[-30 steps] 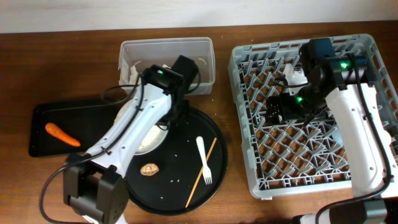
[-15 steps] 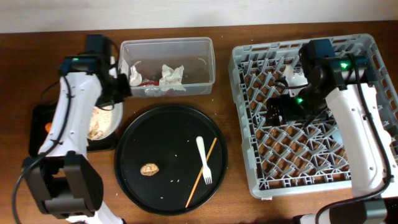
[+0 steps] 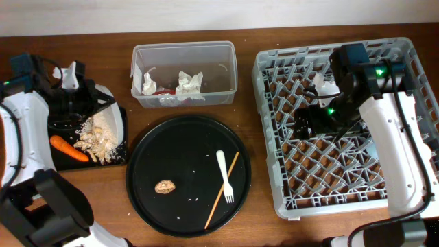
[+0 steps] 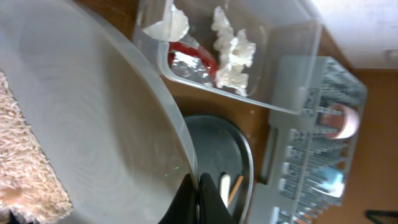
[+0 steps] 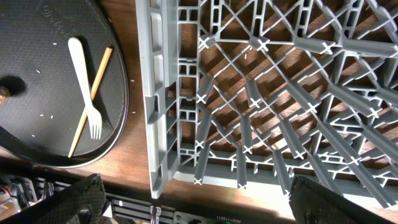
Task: Sort waste into correct bins and load items into the dishwasher rack
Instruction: 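Tip the white plate over the black tray to dump the rice, then set the empty white plate back on the round tray with the left gripper, then grasp the white plate with the right gripper and place it in the rack, then grasp the mushroom with the left gripper and drop it on the black tray, then reach the right gripper to the round tray and grasp the white fork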
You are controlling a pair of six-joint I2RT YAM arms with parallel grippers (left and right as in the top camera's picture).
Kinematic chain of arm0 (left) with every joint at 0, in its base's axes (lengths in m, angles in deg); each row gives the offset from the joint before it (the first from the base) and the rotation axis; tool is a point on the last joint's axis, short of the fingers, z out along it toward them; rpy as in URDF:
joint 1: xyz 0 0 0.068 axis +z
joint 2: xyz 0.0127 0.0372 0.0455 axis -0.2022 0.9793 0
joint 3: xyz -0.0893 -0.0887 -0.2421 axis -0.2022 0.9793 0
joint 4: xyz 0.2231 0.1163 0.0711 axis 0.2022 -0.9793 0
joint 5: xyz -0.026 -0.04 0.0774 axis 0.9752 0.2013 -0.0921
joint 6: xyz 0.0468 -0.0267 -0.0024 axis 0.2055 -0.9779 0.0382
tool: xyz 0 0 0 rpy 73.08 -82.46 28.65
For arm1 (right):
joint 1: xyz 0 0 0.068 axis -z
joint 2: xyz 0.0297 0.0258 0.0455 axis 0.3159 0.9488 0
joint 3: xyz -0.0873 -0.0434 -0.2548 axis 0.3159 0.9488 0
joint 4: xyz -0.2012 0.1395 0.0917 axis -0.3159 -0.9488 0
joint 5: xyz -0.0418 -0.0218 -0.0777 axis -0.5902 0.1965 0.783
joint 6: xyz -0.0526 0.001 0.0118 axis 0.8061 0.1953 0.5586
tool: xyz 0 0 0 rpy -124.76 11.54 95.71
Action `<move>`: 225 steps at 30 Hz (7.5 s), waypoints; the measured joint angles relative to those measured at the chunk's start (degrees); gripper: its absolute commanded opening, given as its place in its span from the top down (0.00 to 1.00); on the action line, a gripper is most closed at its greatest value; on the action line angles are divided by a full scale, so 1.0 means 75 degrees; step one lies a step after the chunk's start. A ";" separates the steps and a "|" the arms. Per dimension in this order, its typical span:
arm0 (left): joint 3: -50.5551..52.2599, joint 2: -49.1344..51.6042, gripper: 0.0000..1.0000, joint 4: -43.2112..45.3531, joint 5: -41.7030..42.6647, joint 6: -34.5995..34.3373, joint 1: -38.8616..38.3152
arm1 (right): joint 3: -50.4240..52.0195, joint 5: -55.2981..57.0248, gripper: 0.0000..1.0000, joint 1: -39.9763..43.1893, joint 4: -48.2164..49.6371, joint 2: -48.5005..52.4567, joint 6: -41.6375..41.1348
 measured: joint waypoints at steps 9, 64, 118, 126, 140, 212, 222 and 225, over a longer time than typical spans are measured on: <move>-0.0006 -0.0012 1.00 -0.0522 0.1953 0.0854 0.1250 | 0.0000 0.0000 0.02 0.0000 0.0000 0.0000 0.0003; 0.3083 -0.1714 0.18 0.0898 -0.4503 -0.2090 -0.6854 | 0.0000 0.0047 0.02 0.0000 -0.0248 0.0000 0.0000; 0.3002 -0.3182 0.01 -0.0854 -0.5351 -0.2101 -0.0527 | -0.1603 0.9075 0.96 -0.1501 0.1877 0.0347 -0.3404; 0.3002 -0.3182 0.01 -0.0854 -0.5351 -0.2101 -0.0527 | -0.1445 0.9398 0.96 -0.0341 0.2215 0.1897 -0.3926; 0.3002 -0.3182 0.01 -0.0828 -0.5351 -0.2101 -0.0527 | -0.1413 0.6178 0.48 -0.1288 0.2148 0.3060 -0.3946; 0.3678 -0.1856 0.01 0.1003 -0.4264 -0.2495 0.1014 | -0.1387 0.0070 0.02 -0.2308 0.0099 -0.0341 -0.2022; 0.3675 -0.1920 0.01 0.0428 -0.4803 -0.2468 0.1014 | 0.0303 -0.0187 0.01 -0.4788 0.1582 0.1288 -0.2530; 0.3675 -0.1926 0.01 0.0446 -0.4817 -0.2468 0.1014 | 0.1848 -0.0498 0.03 -0.4800 0.2655 0.1370 -0.2608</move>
